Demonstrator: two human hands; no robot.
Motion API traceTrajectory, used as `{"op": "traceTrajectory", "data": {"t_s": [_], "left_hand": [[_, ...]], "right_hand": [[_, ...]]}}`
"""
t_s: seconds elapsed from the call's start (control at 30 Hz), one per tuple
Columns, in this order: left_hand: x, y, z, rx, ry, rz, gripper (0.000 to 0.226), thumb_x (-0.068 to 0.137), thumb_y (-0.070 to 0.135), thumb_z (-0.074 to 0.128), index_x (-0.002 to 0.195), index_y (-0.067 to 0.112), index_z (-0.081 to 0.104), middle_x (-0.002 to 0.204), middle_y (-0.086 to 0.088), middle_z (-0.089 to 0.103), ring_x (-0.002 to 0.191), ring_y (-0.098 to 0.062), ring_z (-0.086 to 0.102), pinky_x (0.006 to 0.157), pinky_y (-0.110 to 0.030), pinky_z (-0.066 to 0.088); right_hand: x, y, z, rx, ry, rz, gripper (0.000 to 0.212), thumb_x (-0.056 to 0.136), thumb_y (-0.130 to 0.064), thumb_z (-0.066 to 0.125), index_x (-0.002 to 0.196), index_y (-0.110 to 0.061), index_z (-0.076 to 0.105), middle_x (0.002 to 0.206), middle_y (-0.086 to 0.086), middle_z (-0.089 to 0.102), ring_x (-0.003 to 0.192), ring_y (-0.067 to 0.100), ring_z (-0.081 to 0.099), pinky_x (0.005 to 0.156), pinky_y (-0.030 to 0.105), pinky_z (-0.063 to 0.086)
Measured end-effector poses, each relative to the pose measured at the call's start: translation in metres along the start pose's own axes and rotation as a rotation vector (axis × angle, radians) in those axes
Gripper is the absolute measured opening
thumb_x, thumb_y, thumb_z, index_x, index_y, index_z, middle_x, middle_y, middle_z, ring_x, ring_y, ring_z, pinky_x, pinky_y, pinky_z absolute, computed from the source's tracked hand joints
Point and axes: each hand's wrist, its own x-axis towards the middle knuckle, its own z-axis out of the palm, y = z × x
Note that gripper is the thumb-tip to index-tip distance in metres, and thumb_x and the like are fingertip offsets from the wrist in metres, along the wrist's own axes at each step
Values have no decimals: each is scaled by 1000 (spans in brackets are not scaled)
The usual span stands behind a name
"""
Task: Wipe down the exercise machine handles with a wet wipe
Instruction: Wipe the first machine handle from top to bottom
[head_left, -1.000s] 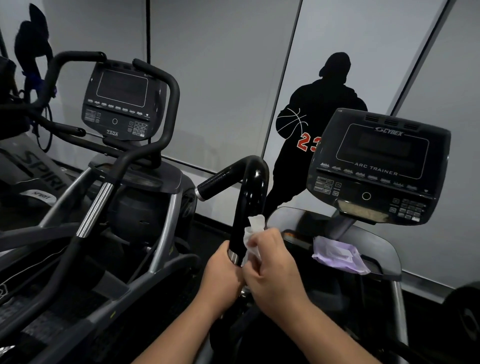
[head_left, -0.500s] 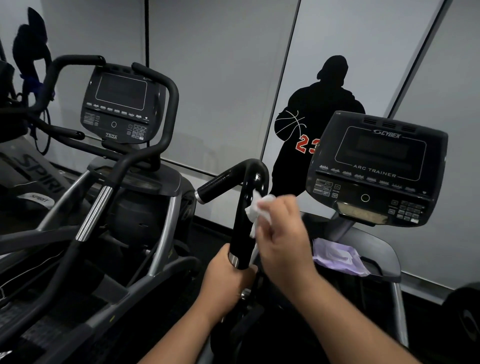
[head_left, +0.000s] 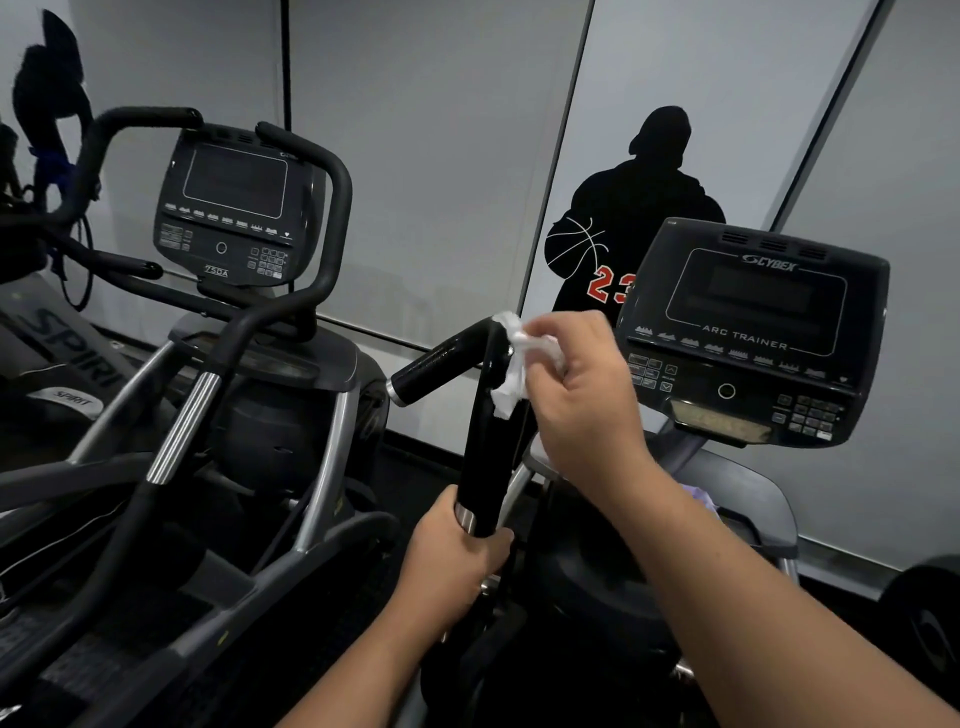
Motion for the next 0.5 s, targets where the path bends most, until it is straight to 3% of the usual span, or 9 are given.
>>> {"op": "traceTrajectory", "data": {"t_s": [0.2,0.33,0.4,0.5], "left_hand": [[1,-1,1,-6,9,-8,24,71,29,78,89,26,63,83,2,74,79,-16,71,73,-39,58],[0,1,2,-58,28,-7,27,71,40,81,92,28,67,85,4,76,81,-15,71,73,-35,59],[0,1,2,-60,24,2,26,73,38,81,93,28,67,86,4,76,82,-14,71,73,-35,59],[0,1,2,-37,7,16,22,73,29,80,88,27,64,80,8,73,72,-9,68,70,-35,58]], "right_hand": [[-74,23,18,-20,59,-37,22,84,4,57,95,-15,57,94,-2,49,84,19,52,74,24,45],[-128,29,25,-17,-148,-43,19,86,-6,62,100,-18,58,96,-7,53,84,15,55,75,25,47],[-117,28,17,-64,-184,-97,15,83,-3,66,96,-11,63,93,-4,55,79,17,55,68,28,48],[-66,14,-1,-101,-75,-145,15,88,-10,60,100,-4,68,90,5,58,79,24,56,66,37,49]]}}
